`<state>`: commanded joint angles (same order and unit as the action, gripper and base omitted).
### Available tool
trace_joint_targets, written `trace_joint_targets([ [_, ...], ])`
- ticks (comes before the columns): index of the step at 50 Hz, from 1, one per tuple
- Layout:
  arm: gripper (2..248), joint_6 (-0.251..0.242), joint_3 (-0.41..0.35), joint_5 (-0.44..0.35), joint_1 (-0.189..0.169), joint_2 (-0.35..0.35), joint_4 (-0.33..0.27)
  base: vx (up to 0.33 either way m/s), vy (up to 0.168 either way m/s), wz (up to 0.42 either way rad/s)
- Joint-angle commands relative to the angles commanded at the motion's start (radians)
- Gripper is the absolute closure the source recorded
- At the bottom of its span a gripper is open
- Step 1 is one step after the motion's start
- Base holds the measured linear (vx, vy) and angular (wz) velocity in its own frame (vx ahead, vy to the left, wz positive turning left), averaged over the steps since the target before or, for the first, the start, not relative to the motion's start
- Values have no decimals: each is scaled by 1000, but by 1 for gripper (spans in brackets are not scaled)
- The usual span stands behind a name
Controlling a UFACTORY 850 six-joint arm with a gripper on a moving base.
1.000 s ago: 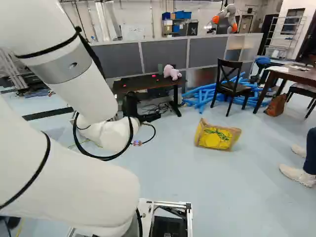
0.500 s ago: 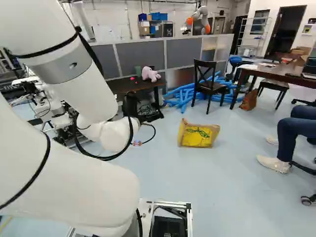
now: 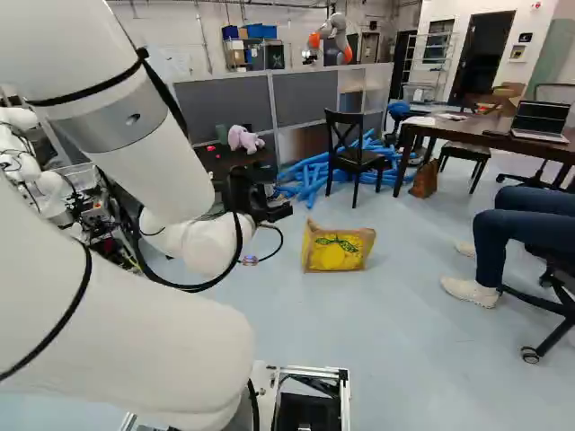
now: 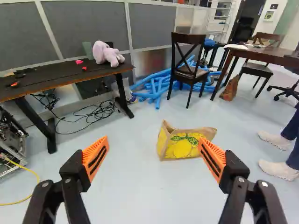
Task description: Pick up the bag on the ground and place it on the table
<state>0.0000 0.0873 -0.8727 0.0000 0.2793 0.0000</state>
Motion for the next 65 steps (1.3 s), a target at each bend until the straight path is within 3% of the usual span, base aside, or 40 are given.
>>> trace_joint_targets([
  [41, 3, 0, 0, 0, 0, 0, 0, 161, -103, -40],
  [65, 3, 0, 0, 0, 0, 0, 0, 228, -16, -12],
])
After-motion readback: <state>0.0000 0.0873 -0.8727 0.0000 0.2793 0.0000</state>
